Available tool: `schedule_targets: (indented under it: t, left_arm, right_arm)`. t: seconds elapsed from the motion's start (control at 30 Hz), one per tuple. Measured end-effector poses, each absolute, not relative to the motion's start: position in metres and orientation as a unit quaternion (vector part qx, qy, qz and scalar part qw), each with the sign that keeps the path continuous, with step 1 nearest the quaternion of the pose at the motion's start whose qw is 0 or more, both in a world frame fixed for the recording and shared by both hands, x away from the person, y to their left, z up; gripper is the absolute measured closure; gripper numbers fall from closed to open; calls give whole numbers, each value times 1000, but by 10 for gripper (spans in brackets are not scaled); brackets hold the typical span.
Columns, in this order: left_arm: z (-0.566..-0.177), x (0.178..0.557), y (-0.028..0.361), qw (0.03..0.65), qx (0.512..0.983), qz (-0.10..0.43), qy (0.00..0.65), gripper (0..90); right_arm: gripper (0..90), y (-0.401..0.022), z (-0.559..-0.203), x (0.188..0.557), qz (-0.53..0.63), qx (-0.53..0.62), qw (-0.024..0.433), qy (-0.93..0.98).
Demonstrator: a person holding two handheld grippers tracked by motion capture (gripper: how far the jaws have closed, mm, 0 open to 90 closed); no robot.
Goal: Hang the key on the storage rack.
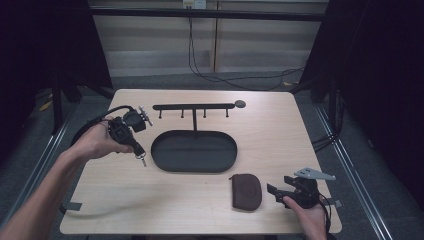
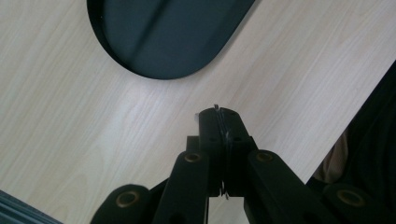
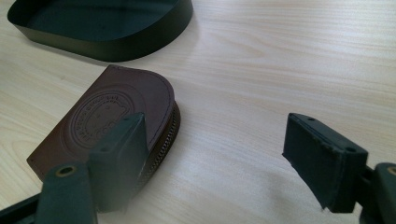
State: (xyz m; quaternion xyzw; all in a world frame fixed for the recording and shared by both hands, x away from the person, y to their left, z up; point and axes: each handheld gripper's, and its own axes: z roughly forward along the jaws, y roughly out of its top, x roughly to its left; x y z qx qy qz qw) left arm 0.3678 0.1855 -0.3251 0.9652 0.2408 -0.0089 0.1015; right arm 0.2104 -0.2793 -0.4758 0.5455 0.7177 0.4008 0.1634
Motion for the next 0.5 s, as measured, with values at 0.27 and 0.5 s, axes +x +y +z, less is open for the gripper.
schedule_targets:
  t: [0.27,0.5]
  left_arm:
    - [-310,376,172,90,968,-3,234,893]
    - [-300,382,170,79,969,4,234,893]
  right_arm:
    - [216,-280,-476,210,402,545,162,718]
    - [215,-280,-476,210,404,544,161,717]
